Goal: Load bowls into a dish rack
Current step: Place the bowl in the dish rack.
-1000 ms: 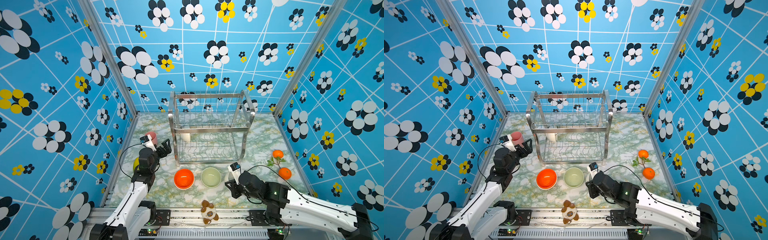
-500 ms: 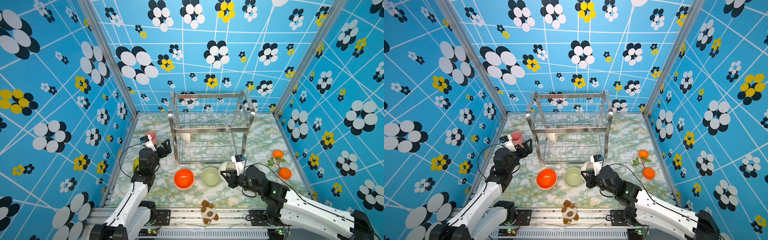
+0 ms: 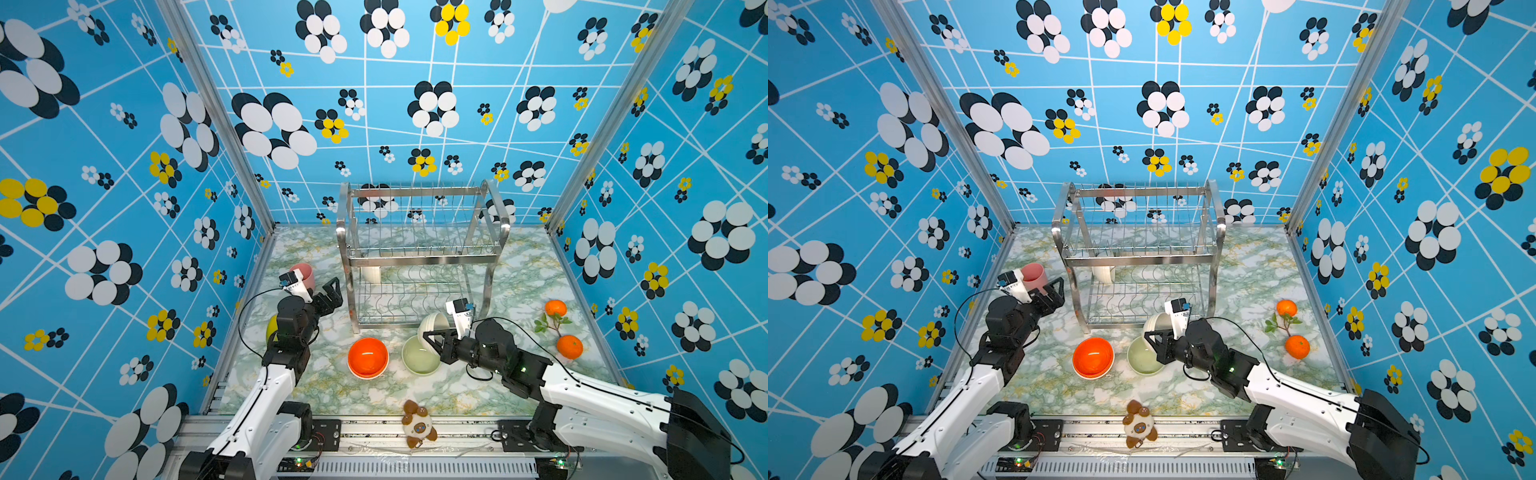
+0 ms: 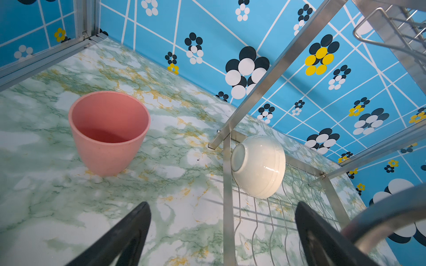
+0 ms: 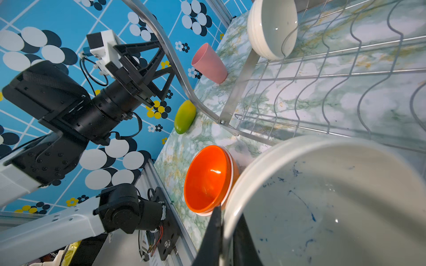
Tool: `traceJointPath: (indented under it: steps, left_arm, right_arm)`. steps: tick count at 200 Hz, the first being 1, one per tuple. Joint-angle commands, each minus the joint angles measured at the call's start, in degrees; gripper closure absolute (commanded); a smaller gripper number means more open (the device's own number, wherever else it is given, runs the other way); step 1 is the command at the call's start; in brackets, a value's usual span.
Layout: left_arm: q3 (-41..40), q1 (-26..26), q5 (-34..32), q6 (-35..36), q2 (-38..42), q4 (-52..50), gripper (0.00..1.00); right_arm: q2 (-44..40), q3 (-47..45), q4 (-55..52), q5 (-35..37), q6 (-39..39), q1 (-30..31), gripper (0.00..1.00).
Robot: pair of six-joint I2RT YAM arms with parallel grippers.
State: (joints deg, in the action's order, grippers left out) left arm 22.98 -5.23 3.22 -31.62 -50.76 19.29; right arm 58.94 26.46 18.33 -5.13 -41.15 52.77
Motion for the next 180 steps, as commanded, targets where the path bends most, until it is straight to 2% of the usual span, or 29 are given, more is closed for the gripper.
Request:
traceJointPath:
  steps: [1, 50, 81, 137, 180]
  left_arm:
    - [-0.67, 0.58, 0.48, -0.28, 0.75, -0.28, 0.01]
    - [-0.66, 0.58, 0.67, -0.25, 1.01, -0.30, 0.01]
    - [-0.76, 0.58, 0.84, -0.45, 1.19, -0.24, 0.01]
    - [-1.23, 0.58, 1.26, -0.88, 1.37, 0.05, 0.01]
    - [-1.19, 0.58, 1.19, -0.79, 1.54, -0.12, 0.01]
  right_arm:
    - [2.02, 4.00, 9.63, -2.19, 1.92, -0.63, 1.00]
    - [9.47, 7.02, 18.36, -5.89, 0.92, -1.78, 1.00]
    - [13.80, 7.26, 26.36, -9.01, -2.08, -4.51, 1.00]
    - [22.69, 10.23, 38.71, -18.70, -7.79, -10.09, 1.00]
    - [32.53, 14.32, 50.06, -26.56, -14.61, -13.71, 0.99]
